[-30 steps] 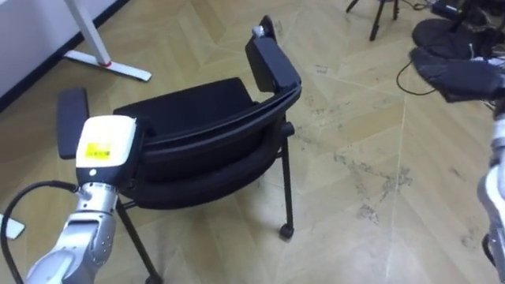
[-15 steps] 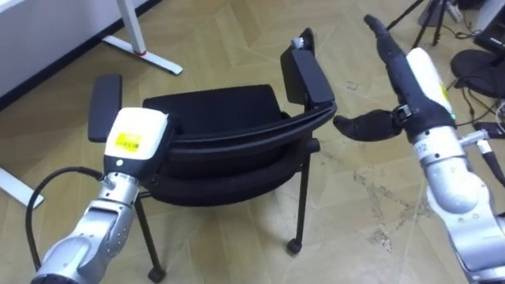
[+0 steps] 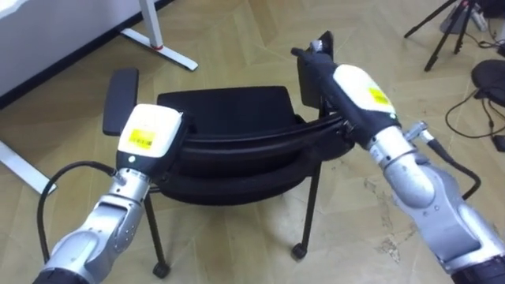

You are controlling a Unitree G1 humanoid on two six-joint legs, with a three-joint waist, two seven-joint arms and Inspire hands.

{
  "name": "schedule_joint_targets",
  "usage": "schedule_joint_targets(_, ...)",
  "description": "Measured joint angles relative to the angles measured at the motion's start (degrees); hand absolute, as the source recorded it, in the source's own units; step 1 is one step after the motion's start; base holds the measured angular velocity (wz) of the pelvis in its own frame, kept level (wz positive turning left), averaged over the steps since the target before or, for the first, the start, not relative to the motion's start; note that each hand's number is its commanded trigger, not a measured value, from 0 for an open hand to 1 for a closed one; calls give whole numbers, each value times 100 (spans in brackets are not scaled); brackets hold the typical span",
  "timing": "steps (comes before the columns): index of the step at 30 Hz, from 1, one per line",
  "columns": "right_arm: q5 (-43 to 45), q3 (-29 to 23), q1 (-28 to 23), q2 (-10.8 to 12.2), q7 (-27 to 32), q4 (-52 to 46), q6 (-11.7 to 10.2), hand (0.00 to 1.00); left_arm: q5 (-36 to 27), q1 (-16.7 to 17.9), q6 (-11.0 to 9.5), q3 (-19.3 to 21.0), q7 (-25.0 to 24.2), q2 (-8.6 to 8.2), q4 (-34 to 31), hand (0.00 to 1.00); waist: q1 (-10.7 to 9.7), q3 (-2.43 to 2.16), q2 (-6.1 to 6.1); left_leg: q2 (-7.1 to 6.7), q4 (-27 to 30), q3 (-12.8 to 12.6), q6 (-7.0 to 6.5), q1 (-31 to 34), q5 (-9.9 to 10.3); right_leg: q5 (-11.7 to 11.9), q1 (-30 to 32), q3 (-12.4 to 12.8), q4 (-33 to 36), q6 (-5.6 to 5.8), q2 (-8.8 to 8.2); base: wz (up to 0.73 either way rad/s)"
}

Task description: Push chair

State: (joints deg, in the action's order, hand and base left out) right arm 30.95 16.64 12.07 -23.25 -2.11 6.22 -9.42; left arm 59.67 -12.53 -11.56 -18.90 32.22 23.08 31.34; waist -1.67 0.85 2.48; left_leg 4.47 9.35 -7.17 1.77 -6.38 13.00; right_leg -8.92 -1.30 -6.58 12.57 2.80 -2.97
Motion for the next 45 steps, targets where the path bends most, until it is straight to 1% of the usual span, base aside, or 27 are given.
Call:
schedule_joint_targets(3, 197, 64, 0, -20, -71, 9, -98, 0, 61, -138, -20, -76, -32, -4, 8, 100, 51, 42, 68, -2, -1, 66, 0, 37, 0, 0, -1, -6, -3, 0, -1, 12)
schedule_joint_targets(4, 291, 95, 0, -33, -91, 9, -128, 0, 107, -183, -35, -84, -32, -3, 3, 100, 67, 64, 106, -1, 0, 84, 3, 52, -2, 0, 0, -6, -3, 0, -1, 10)
schedule_joint_targets(5, 330, 112, 2, -39, -115, 10, -136, 0, 117, -198, -43, -89, -32, -2, 2, 100, 69, 69, 116, -1, 1, 96, 3, 63, -2, 0, 2, -10, -3, 0, -1, 11)
schedule_joint_targets(11, 600, 295, 4, -67, -186, 135, -259, 0, 118, -250, -57, -155, -44, 6, 3, 100, 83, 68, 130, -9, 1, 143, 3, 79, -2, 0, 0, -95, -3, 0, -19, 4)
schedule_joint_targets(14, 706, 408, 42, -67, -241, 381, -255, 0, 117, -277, -79, -172, -92, 11, 7, 100, 67, 67, 132, -7, 3, 215, 3, 83, -2, 0, -26, -138, -6, 0, -20, 10)
schedule_joint_targets(16, 788, 495, 39, -68, -383, 448, -251, 0, 117, -289, -105, -185, -101, 12, 7, 100, 56, 66, 132, -9, 4, 256, 3, 86, -2, 0, -36, -141, -6, 0, -20, 7)
schedule_joint_targets(18, 826, 524, 40, -65, -420, 467, -257, 0, 118, -308, -114, -204, -112, 12, 7, 100, 64, 65, 134, -10, 4, 267, 3, 95, -2, 0, -36, -142, -6, 0, -23, 5)
schedule_joint_targets(22, 1220, 562, 40, -66, -443, 548, -240, 0, 120, -319, -155, -205, -131, 41, -2, 100, 108, 58, 145, -12, 10, 264, 3, 101, -2, 0, -26, -147, -6, 0, -26, 0)
schedule_joint_targets(29, 1288, 634, 141, -63, -407, 731, -223, 0, 119, -348, -133, -252, -179, 22, 19, 100, 149, 57, 144, -12, 26, 268, 3, 80, -2, 0, -62, -162, -6, 0, -26, 0)
schedule_joint_targets(33, 1303, 649, 147, -35, -104, 1106, -262, 0, 119, -357, -99, -334, -220, -17, 21, 100, 135, 50, 131, -28, 38, 349, 2, 47, -1, 0, -189, -214, -108, 0, -31, 9)
schedule_joint_targets(36, 1315, 675, 135, -40, 104, 1254, -355, 0, 112, -356, -94, -346, -252, -37, 56, 100, 126, 64, 91, -27, 44, 414, 2, -9, -1, 0, -294, -307, -164, 0, -31, 7)
schedule_joint_targets(38, 1314, 696, 136, -39, 229, 1322, -385, 0, 110, -357, -95, -348, -253, -57, 71, 100, 124, 70, 81, -29, 45, 417, 3, -25, -1, 0, -339, -316, -213, 0, -31, 6)
schedule_joint_targets(42, 1458, 714, 141, -38, 489, 1482, -463, 0, 85, -374, -101, -347, -253, -128, 160, 100, 72, 61, 30, -40, 39, 481, 3, -46, -1, 0, -423, -366, -290, 0, -34, 7)
schedule_joint_targets(44, 1518, 724, 139, -38, 624, 1573, -524, 0, 69, -376, -101, -347, -272, -150, 175, 100, 70, 65, 14, -42, 36, 511, 2, -71, -1, 0, -458, -364, -311, 0, -31, 5)
schedule_joint_targets(45, 1595, 728, 139, -38, 724, 1638, -569, 58, 59, -376, -102, -347, -295, -169, 185, 100, 69, 61, 1, -42, 36, 529, 2, -81, -1, 0, -475, -361, -315, 0, -30, 0)
